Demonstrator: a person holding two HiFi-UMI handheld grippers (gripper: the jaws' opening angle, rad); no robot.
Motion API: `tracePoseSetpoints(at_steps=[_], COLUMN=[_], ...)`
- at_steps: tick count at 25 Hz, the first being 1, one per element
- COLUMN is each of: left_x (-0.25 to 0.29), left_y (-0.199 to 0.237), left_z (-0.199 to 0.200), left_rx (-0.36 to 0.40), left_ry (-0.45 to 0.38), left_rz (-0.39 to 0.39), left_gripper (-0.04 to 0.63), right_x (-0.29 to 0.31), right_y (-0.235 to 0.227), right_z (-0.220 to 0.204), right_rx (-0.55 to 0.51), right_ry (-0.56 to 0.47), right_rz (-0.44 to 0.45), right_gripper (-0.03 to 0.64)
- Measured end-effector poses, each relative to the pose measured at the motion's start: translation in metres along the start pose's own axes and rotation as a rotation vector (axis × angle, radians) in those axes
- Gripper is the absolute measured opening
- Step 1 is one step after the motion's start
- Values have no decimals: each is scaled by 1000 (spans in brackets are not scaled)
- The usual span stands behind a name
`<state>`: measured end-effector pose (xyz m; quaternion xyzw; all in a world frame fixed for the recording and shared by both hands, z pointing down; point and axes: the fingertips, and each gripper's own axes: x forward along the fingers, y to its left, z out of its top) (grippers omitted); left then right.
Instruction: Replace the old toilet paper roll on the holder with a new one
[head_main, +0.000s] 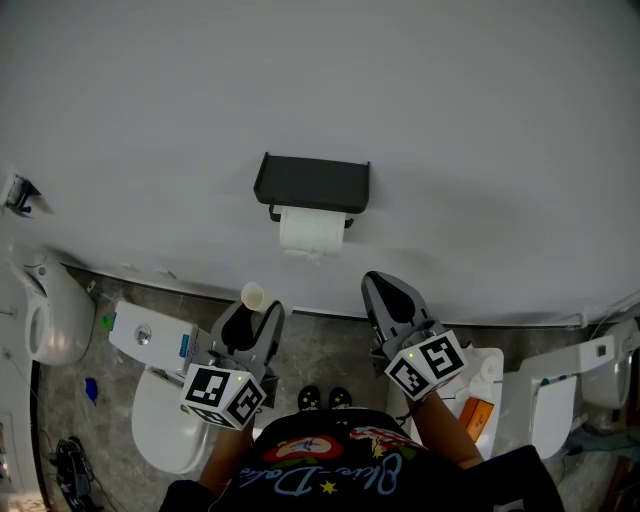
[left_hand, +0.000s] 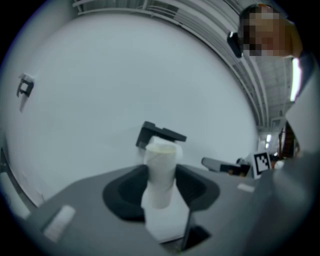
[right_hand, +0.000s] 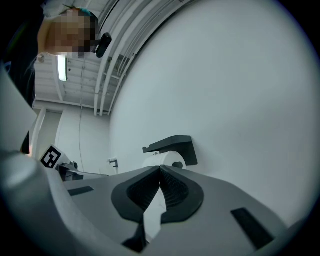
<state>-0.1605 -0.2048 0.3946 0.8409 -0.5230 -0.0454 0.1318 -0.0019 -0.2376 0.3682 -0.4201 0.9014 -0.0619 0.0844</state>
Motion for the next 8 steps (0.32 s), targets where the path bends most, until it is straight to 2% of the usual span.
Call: tracePoseSetpoints(at_steps=[8], left_x=[6], left_y=[-1], left_z=[0], left_rx=[3], left_ry=[5], left_rz=[-9], left_gripper=[176], right_x=[2], right_y=[-2], right_z=[1], right_rx=[3], right_ry=[0], right_rz=[-2], right_gripper=[15])
